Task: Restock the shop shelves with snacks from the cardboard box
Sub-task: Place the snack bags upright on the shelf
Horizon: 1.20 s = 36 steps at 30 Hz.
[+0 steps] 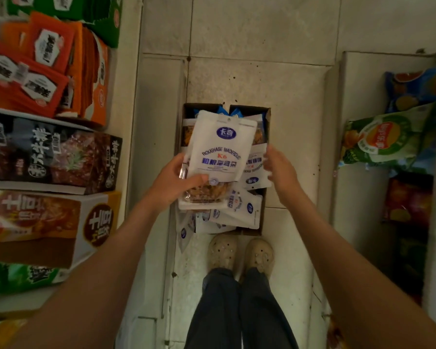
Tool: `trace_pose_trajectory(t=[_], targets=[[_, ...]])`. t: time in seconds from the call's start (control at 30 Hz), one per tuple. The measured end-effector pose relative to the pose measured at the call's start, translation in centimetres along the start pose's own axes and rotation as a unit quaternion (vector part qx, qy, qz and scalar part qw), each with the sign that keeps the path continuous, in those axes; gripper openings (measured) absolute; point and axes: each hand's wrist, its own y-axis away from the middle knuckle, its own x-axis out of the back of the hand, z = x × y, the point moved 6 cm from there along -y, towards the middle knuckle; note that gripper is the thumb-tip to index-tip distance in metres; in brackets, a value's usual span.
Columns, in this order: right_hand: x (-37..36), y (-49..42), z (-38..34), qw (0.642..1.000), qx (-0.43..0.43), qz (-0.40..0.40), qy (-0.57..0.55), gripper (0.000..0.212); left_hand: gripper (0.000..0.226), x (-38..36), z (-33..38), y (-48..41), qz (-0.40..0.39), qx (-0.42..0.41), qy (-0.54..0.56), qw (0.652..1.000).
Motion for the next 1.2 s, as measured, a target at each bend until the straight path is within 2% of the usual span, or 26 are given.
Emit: trace_pose_trajectory(t=[0.1,0.13,0.2,0.33,0.5,0.7,0.87,0.93,1.03,1.2], targets=[[-0.4,0.3,5.9,0.988,-0.128,0.023,0.086,0.027,0.043,0.2,-0.6,0.1,0.020,0.004,0.008,1.000],[-0.5,0.4,7.3,0.982,-0.161,0.027,0.097,0.020,0.041,0.2,-0.7,0.1,0.024,0.004,0.011,1.000],[-0.9,0.6,9.6,0.971,-0.212,0.028,0.104,0.021,0.039,0.2,-0.7,0.1,0.030,0.001,0.013,0.999],[-2.0,0.6,11.5,0.963,-0.265,0.017,0.056,0.040,0.039,-0.2,-0.8,0.1,0.024,0.000,0.015,1.000],[-2.8,0.0,11.7,0.955,-0.294,0.024,-0.024,0.040,0.040,-0.6,-0.5,0.3,0.022,0.004,0.013,1.000],[-3.4,1.5,10.6,0.965,-0.249,0.016,-0.076,0.026,0.045,-0.9,0.9,1.7,0.022,-0.001,-0.003,1.000],[-3.7,5.6,8.5,0.971,-0.208,0.011,-0.115,0.039,0.046,-1.4,4.1,4.8,0.015,-0.004,-0.003,1.000],[-3.2,7.0,7.8,0.973,-0.192,0.017,-0.124,0.032,0.046,-1.6,5.8,6.1,0.008,-0.008,-0.007,1.000],[-1.7,10.8,4.3,0.985,-0.150,0.020,-0.082,0.012,0.050,-1.3,8.9,8.8,0.015,-0.011,-0.019,1.000],[3.8,17.4,-2.5,0.995,-0.068,0.042,0.062,0.017,0.049,-2.5,14.5,13.4,-0.007,-0.033,-0.021,0.999]])
